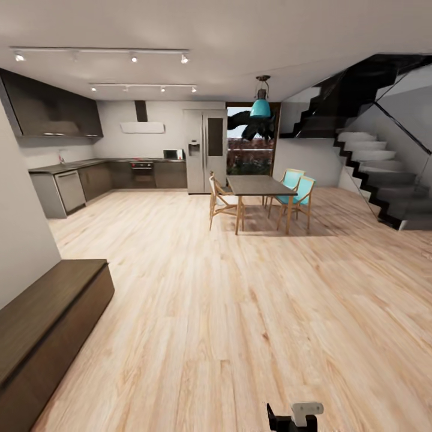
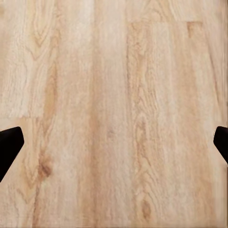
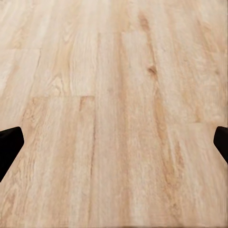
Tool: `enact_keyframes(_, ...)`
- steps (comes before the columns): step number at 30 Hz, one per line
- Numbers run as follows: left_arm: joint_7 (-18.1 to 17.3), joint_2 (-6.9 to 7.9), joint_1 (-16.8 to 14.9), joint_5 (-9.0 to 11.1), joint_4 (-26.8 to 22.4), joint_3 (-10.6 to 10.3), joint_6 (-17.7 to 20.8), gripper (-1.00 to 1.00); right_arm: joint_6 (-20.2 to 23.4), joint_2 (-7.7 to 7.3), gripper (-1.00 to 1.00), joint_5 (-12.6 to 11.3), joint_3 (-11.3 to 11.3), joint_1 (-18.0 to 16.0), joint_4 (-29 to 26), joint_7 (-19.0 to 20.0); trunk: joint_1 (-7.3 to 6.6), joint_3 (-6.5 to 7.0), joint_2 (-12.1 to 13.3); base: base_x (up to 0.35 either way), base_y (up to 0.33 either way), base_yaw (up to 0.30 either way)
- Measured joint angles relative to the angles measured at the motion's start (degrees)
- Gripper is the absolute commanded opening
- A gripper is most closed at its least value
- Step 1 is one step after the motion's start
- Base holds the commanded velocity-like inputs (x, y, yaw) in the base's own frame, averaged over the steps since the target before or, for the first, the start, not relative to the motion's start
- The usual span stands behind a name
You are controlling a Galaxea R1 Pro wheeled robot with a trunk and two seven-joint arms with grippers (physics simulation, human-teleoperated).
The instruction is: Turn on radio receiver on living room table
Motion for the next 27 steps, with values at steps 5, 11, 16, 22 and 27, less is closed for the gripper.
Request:
enact_keyframes(5, 0.01, 0.00, 0.00, 0.00, 0.02, 0.00, 0.01, 1.00, 0.00, 0.00, 1.00, 0.00, -0.23, 0.00, 0.00, 0.00, 0.00, 0.00, 0.00, 0.000, 0.000, -0.256)
enact_keyframes(11, 0.01, -0.02, 0.00, -0.01, 0.09, 0.00, 0.01, 1.00, 0.00, 0.00, 1.00, 0.00, -1.74, 0.00, 0.00, 0.08, 0.00, 0.00, 0.00, 0.000, 0.000, -0.256)
enact_keyframes(16, 0.01, -0.02, 0.00, 0.00, 0.09, 0.00, 0.01, 1.00, 0.00, 0.00, 1.00, 0.00, -1.84, 0.00, 0.00, 0.09, 0.00, 0.00, 0.00, 0.000, 0.000, -0.256)
enact_keyframes(22, 0.00, -0.04, 0.00, -0.01, 0.09, 0.00, 0.00, 1.00, 0.00, 0.00, 1.00, 0.00, -1.85, 0.00, 0.00, 0.09, 0.00, 0.00, 0.00, 0.000, 0.000, -0.256)
enact_keyframes(27, 0.01, -0.04, 0.00, -0.01, 0.11, 0.00, 0.01, 1.00, 0.00, 0.00, 1.00, 0.00, -1.85, 0.00, 0.00, 0.09, 0.00, 0.00, 0.00, 0.000, 0.000, -0.256)
